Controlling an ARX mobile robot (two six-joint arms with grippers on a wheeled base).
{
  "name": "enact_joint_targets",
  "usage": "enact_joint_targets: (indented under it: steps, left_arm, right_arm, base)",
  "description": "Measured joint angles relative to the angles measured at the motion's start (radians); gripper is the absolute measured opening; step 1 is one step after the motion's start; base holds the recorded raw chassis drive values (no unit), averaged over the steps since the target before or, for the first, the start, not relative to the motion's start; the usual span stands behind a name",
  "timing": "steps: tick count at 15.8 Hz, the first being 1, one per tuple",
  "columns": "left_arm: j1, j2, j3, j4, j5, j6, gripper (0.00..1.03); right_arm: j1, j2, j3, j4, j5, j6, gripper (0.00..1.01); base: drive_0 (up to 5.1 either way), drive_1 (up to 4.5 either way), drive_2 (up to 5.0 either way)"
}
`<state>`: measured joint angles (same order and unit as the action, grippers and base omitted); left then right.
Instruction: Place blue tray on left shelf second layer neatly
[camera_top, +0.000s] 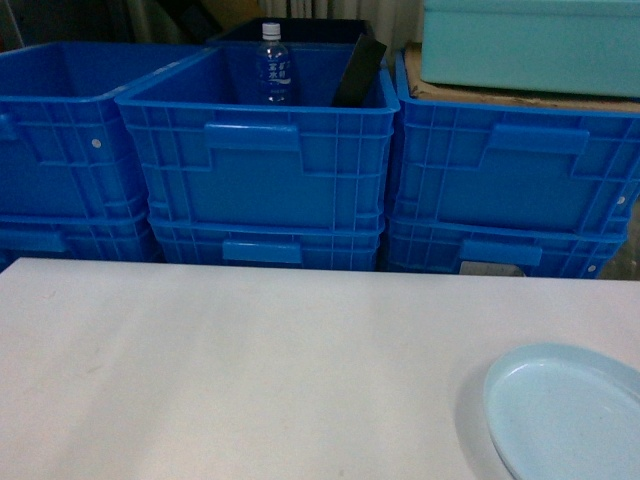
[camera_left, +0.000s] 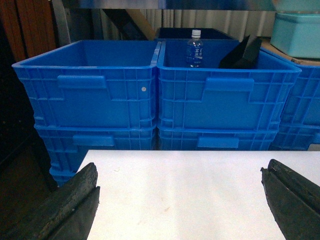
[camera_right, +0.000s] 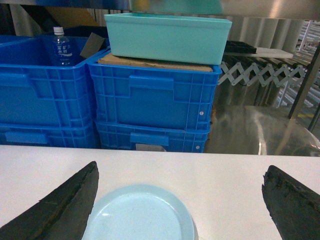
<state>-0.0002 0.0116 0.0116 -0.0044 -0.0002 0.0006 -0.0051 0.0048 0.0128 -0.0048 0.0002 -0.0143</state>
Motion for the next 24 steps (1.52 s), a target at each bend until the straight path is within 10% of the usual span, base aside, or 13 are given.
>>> enact_joint_targets:
  steps: [4, 9, 14, 24]
  left_arm:
    - [0.0, 0.0, 0.0, 0.0, 0.0, 0.0, 0.98]
    - [0.0, 0.0, 0.0, 0.0, 0.0, 0.0, 0.98]
    - [0.0, 0.0, 0.0, 0.0, 0.0, 0.0, 0.98]
    - [0.0, 0.0, 0.0, 0.0, 0.0, 0.0, 0.98]
  right_arm:
    - [-0.002, 0.015, 0.0, 0.04, -0.01, 0.008, 0.98]
    - [-0.108, 0.423, 0.037, 0.431, -0.153, 0.029, 0.98]
    - [-0.193, 0.774, 0.179, 0.585, -0.278, 0.043, 0.98]
    - [-0.191, 1.248, 0.33, 0.666, -0.323, -0.049, 0.98]
  base:
    - [0.0, 0.0, 0.0]
    - [0.0, 0.0, 0.0]
    - [0.0, 0.0, 0.0]
    - [0.0, 0.0, 0.0]
